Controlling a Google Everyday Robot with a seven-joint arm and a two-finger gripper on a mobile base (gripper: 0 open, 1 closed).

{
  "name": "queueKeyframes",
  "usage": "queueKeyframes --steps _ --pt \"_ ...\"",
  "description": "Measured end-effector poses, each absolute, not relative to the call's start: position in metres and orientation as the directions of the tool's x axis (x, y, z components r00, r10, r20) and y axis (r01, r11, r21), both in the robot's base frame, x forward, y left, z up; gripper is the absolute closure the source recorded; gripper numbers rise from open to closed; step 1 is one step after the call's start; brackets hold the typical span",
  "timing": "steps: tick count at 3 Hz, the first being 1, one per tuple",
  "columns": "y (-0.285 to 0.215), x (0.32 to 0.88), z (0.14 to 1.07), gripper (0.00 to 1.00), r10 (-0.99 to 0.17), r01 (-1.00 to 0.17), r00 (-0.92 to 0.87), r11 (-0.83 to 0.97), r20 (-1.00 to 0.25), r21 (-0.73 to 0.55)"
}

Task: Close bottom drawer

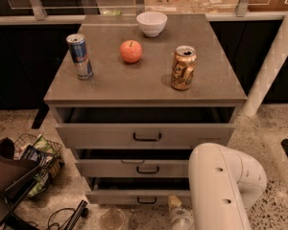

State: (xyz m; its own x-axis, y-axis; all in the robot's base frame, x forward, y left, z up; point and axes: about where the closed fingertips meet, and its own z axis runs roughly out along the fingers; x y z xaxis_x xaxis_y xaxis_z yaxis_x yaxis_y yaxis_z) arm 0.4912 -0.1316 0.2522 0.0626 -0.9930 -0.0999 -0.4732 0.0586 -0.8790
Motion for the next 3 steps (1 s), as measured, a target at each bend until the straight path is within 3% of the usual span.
queueKeyframes --steps 3 --pt "-0.198 0.472 0.192 1.00 -0.977 -0.447 0.020 0.183 -0.214 -0.875"
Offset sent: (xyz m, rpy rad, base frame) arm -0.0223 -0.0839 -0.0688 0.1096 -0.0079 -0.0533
